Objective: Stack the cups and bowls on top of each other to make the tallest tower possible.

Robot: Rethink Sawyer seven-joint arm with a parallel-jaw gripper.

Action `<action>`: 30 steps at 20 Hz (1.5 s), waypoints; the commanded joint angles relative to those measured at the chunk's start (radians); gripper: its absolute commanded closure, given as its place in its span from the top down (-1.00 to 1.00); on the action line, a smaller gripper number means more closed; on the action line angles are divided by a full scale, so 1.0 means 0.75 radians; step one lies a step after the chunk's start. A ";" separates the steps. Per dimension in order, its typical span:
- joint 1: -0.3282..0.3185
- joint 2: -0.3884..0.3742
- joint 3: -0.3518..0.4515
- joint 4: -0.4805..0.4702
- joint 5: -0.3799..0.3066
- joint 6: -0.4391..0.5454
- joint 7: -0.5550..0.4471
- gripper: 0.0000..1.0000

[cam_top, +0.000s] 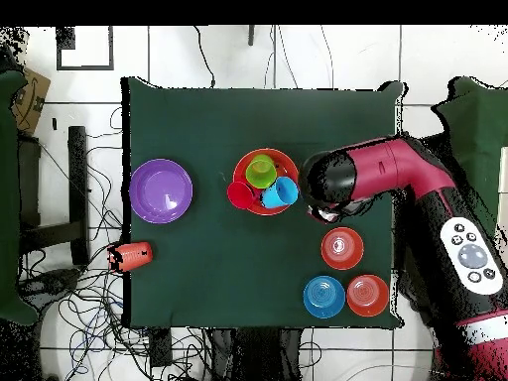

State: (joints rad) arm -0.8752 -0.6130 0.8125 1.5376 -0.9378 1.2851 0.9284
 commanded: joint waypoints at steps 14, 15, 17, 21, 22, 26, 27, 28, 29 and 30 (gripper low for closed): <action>-0.146 -0.183 0.062 0.382 0.142 -0.114 -0.245 1.00; -0.145 -0.183 0.061 0.384 0.138 -0.117 -0.243 1.00; -0.142 -0.189 0.056 0.385 0.123 -0.114 -0.247 1.00; -0.122 -0.178 0.040 0.360 0.096 -0.095 -0.264 1.00; -0.118 -0.175 0.037 0.357 0.091 -0.095 -0.265 1.00; -0.126 -0.152 0.036 0.369 0.083 -0.134 -0.257 1.00; -0.131 -0.142 0.037 0.372 0.082 -0.146 -0.255 1.00; -0.129 -0.134 0.036 0.372 0.082 -0.154 -0.249 1.00; -0.126 -0.128 0.036 0.370 0.080 -0.158 -0.245 1.00; -0.122 -0.121 0.035 0.369 0.078 -0.162 -0.241 1.00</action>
State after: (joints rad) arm -0.9973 -0.7551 0.8325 1.7653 -0.8319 1.2402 0.9284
